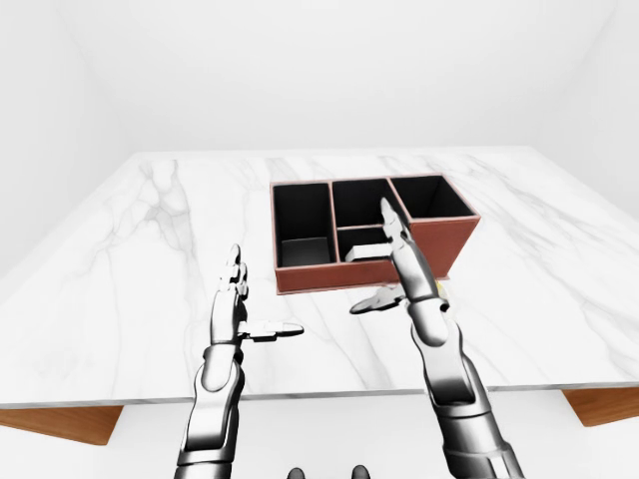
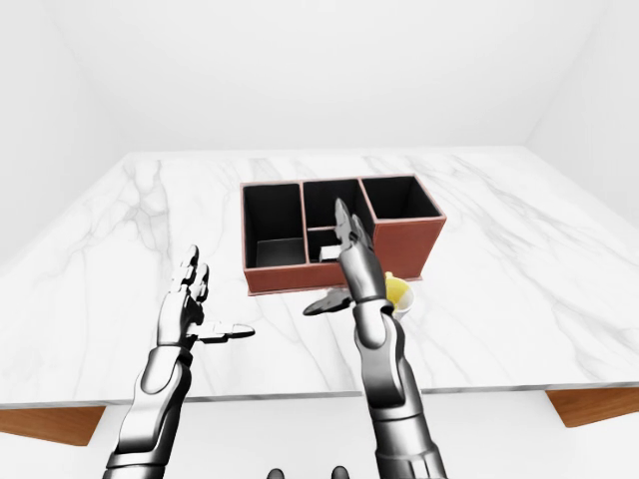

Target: Pick up the book and place it in the caddy.

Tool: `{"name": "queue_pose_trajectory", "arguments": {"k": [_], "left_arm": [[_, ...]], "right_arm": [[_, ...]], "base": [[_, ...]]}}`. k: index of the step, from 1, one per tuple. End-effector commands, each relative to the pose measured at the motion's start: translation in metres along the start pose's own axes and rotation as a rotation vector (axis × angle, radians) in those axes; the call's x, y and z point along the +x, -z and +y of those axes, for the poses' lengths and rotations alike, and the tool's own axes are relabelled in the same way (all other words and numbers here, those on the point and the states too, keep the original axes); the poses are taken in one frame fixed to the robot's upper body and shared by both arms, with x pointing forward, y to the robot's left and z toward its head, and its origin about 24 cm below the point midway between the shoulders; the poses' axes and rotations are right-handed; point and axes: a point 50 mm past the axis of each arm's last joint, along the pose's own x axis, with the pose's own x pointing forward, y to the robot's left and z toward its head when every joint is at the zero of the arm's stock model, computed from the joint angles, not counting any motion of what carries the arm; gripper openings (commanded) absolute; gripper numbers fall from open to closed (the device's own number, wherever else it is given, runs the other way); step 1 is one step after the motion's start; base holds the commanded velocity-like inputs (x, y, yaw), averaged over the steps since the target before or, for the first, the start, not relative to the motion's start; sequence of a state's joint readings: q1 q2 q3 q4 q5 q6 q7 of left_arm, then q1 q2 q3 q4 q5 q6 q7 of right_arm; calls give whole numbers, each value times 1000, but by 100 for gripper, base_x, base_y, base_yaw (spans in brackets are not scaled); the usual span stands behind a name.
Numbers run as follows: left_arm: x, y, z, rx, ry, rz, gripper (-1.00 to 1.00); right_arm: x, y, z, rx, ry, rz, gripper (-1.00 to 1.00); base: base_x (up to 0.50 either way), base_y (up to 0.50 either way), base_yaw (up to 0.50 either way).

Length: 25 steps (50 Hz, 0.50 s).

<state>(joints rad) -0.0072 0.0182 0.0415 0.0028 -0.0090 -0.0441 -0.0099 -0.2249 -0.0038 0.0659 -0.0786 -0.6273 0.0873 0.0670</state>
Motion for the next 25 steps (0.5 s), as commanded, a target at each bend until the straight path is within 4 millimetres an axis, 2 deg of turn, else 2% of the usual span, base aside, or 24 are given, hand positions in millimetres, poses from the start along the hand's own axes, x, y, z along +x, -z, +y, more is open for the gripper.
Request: {"name": "queue_pose_trajectory", "arguments": {"k": [1,4,8,16,25], "left_arm": [[0,-2,0,3,-2,-9,100],[0,-2,0,3,-3,-11,100],[0,-2,0,3,1,-14,100],[-1,-3,-1,5,6,-18,100],[-2,-4,-2,7,8,-21,100]], "right_arm": [[-57,17,-6,273,91,82,100],[-63,30,4,240,75,145,100],[-68,35,12,283,63,169,100],[-77,30,25,335,35,102,100],[-89,30,39,371,-1,113,100]], "base": [[0,0,0],[0,0,0],[0,0,0],[0,0,0],[0,0,0]]}}
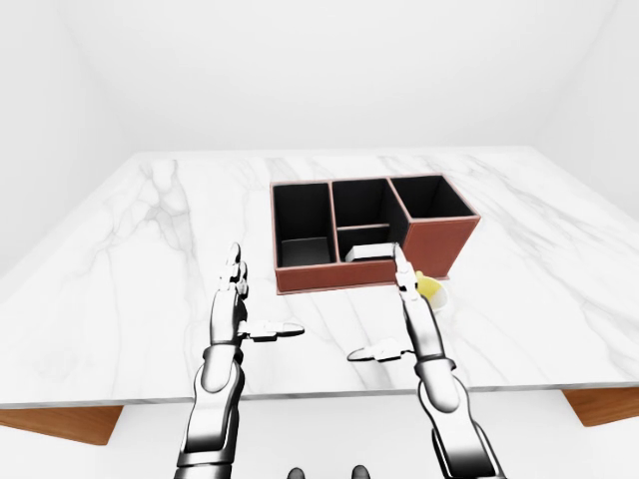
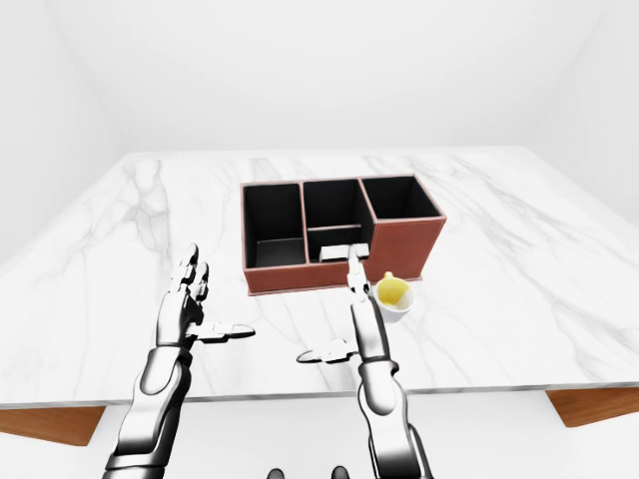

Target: Pick up the book and place it in the caddy.

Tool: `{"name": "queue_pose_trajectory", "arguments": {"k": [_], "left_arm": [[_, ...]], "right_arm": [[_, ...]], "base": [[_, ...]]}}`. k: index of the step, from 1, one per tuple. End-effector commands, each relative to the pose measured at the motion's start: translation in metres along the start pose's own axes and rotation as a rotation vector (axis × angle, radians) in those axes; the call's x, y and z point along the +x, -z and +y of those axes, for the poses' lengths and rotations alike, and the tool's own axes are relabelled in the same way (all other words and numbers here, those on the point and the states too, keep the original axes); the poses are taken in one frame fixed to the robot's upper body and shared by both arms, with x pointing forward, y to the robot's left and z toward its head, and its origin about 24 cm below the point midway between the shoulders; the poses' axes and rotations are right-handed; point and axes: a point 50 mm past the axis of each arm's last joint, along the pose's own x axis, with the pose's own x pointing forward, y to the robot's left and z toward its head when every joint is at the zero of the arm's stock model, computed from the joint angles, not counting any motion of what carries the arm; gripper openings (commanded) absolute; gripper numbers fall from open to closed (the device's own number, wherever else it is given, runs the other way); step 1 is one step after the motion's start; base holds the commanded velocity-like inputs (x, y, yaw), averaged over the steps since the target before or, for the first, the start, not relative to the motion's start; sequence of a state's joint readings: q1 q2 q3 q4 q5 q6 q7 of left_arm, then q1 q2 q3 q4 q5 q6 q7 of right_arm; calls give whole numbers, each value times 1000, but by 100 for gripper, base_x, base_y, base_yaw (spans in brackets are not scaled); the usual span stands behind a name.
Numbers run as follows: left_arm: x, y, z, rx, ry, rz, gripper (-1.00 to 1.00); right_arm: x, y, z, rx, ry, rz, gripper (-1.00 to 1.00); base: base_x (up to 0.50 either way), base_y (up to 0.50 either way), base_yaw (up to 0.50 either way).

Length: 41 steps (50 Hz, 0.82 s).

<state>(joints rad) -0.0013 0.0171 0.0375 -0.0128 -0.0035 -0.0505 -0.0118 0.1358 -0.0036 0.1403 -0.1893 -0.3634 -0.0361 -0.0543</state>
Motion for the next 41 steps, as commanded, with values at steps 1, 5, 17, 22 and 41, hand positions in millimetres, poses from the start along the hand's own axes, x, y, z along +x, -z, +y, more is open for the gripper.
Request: {"name": "queue_pose_trajectory", "arguments": {"k": [1,5,17,22,41], "left_arm": [[-1,-1,-1,3,3,-5,100],[-1,-1,-1,3,4,-6,100],[-1,-5,0,20,-8,-44,100],[-2,-8,1,24,-23,-57,100],[-1,-16,12,71,-124,-90,100]], "right_arm": [[-18,6,12,78,-13,20,100],[-21,-4,6,163,14,-16,100],[-18,-12,-4,257,62,-48,100],[-18,-13,-7,280,80,-52,100],[-12,-6,-13,268,131,-30,100]], "base": [[0,0,0],[0,0,0],[0,0,0],[0,0,0],[0,0,0]]}}
